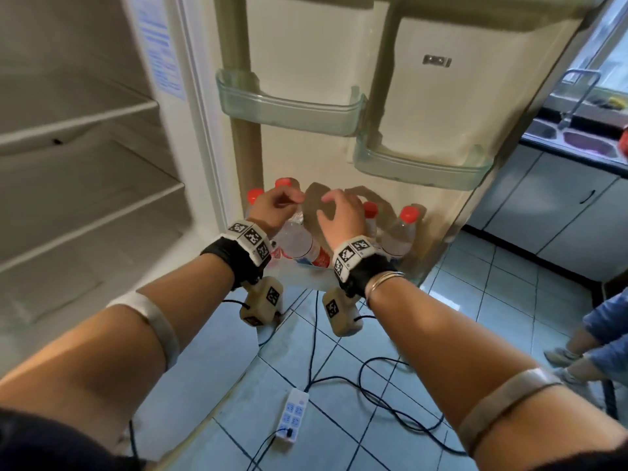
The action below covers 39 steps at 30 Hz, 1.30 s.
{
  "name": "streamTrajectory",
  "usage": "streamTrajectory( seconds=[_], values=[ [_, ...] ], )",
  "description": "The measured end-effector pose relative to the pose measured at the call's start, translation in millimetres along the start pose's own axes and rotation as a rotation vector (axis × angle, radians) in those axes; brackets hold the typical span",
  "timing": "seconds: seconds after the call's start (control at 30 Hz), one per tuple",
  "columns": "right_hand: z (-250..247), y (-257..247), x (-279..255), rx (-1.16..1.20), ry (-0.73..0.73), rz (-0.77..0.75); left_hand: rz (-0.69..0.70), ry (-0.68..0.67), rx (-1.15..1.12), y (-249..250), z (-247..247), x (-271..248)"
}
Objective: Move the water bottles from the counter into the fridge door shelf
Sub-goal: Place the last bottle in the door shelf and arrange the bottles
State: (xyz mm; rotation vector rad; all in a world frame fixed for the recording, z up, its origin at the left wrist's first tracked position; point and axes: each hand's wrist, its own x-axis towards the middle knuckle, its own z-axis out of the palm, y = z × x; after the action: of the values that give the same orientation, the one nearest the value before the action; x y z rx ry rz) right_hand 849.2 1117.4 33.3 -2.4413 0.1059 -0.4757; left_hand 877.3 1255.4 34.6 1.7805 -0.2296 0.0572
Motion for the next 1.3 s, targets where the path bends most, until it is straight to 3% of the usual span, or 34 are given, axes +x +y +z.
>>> streamTrajectory(
  seconds=[0.13, 0.37, 0.47, 0.57, 0.73, 0.87, 1.03, 1.3],
  values=[
    [26, -25, -8, 0.074, -0.152, -0.011, -0.026, 0.082, -0.056, -11, -29, -6],
    [47, -46, -13, 0.025, -0.293, -0.031, -0.045, 0.145, -0.002, -23, -41, -6],
    [39, -44, -9, 0.021, -0.289, -0.027, -0.033, 0.132, 0.026, -15, -32, -5],
    [25, -35, -2, 0.015, -0.188, 0.026, -0.01, 0.132, 0.027, -4, -18, 1],
    [2, -11, 16, 0.04, -0.098, 0.14, -0.022, 0.02, 0.156, 11, 6, 17],
    [-11, 0, 28, -0.05, -0.134, 0.122, -0.064, 0.01, 0.235, 20, 23, 33],
    [-10, 6, 34, -0.118, -0.207, 0.146, -0.252, -0.011, 0.273, 10, 35, 50],
    [-11, 3, 35, -0.087, -0.174, 0.161, -0.291, 0.028, 0.351, -4, 37, 63]
  ],
)
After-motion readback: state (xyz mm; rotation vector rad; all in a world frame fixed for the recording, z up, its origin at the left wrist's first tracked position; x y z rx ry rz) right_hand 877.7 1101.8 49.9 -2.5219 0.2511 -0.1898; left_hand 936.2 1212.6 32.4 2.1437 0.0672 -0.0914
